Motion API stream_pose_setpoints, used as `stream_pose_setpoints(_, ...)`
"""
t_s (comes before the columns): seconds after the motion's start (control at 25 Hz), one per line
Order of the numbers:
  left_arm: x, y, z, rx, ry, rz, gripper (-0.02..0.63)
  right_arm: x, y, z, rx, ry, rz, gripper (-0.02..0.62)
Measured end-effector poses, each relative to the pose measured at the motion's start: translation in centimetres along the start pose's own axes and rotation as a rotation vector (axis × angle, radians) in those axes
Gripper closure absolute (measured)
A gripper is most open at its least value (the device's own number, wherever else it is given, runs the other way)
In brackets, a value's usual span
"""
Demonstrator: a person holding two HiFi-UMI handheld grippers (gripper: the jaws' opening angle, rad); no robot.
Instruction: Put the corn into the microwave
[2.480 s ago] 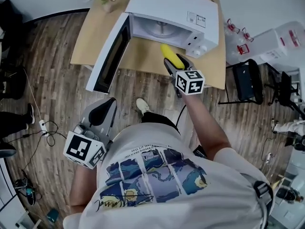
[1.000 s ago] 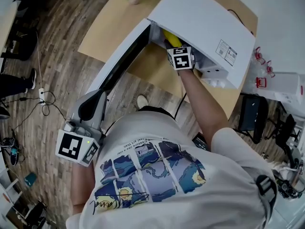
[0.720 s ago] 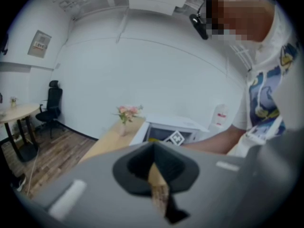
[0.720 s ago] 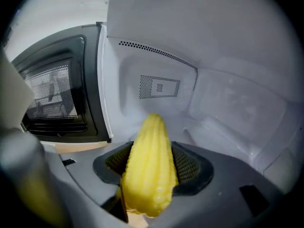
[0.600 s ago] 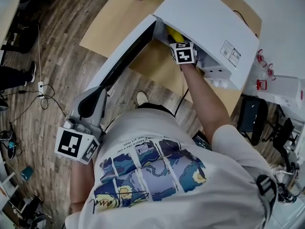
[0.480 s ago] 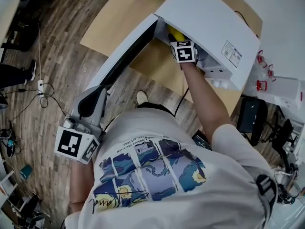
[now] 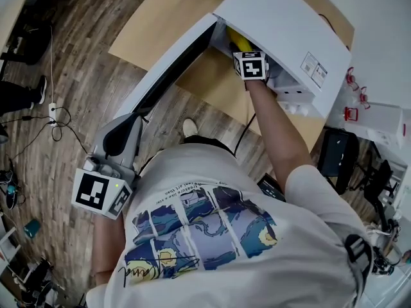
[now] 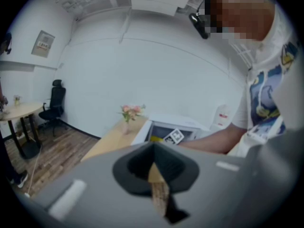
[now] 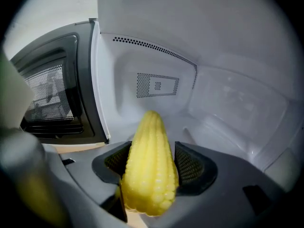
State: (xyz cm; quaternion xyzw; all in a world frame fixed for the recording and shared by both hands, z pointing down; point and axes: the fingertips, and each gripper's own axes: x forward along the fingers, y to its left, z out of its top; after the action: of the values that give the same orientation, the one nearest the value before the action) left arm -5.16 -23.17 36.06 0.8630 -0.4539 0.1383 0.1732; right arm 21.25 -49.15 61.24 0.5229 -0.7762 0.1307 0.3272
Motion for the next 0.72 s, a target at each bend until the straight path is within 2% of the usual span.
stream_pose_setpoints(0.32, -0.8, 0.3, -0.2, 0.005, -0.003, -0.016, 0.598, -1.1, -0.1, -0.5, 0.017, 0.000, -0.013, 0.337)
stream_pose_setpoints(0.72, -2.2, 0.4, -0.7, 0.014, -0.006, -0.072, 0.598, -4.4, -0.2, -1.4, 0.035, -0.002, -0.077, 0.336)
